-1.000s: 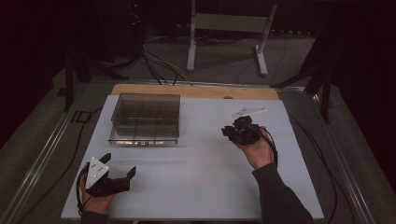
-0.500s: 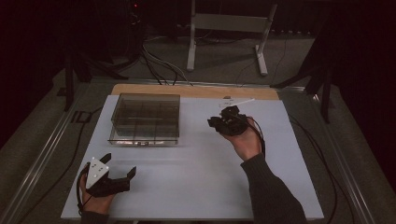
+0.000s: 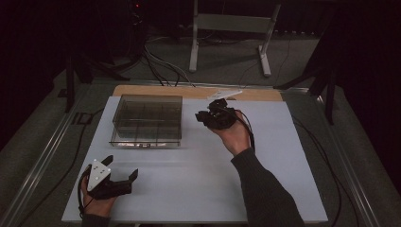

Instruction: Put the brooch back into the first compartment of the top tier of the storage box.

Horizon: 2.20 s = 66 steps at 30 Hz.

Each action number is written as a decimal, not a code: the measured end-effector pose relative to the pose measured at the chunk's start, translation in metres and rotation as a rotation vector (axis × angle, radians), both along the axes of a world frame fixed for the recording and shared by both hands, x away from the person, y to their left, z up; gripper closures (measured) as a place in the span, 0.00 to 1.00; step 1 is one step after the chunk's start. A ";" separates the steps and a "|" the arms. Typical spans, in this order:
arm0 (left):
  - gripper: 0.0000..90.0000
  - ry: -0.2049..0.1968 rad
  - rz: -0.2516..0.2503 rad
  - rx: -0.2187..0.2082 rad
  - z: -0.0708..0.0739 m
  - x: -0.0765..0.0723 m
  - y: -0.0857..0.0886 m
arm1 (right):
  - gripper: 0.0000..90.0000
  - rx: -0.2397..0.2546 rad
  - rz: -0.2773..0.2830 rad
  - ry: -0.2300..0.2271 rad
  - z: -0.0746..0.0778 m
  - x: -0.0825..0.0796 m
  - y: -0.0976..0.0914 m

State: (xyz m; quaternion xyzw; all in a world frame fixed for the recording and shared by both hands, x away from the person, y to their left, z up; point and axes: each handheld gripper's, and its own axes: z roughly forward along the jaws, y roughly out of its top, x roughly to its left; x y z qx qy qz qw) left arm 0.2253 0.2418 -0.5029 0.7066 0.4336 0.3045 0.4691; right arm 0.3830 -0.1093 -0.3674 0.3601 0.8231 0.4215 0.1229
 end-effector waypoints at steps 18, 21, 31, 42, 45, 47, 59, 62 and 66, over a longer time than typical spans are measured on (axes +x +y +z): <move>0.00 -0.003 0.003 -0.002 0.000 0.000 0.002 | 0.90 0.035 0.070 0.005 0.006 0.014 0.052; 0.00 -0.003 0.003 -0.003 0.000 0.000 0.002 | 0.89 0.042 0.073 0.008 0.007 0.017 0.058; 0.00 -0.003 0.003 -0.004 0.000 0.000 0.003 | 0.90 0.039 0.084 0.013 0.005 0.023 0.074; 0.00 -0.004 0.005 -0.011 0.000 0.000 0.004 | 0.89 0.057 0.117 0.032 -0.005 0.027 0.102; 0.00 -0.005 0.004 -0.012 0.000 0.001 0.004 | 0.89 0.069 0.123 0.043 -0.007 0.028 0.108; 0.00 -0.004 0.002 -0.011 0.000 0.001 0.004 | 0.89 0.075 0.128 0.047 -0.008 0.028 0.112; 0.00 -0.005 0.002 -0.012 0.000 0.001 0.005 | 0.89 0.080 0.163 0.047 -0.010 0.024 0.135; 0.00 -0.005 0.002 -0.011 0.000 0.001 0.005 | 0.89 0.078 0.169 0.049 -0.012 0.022 0.140; 0.00 -0.006 0.001 -0.012 0.000 0.001 0.005 | 0.89 0.081 0.171 0.054 -0.014 0.021 0.145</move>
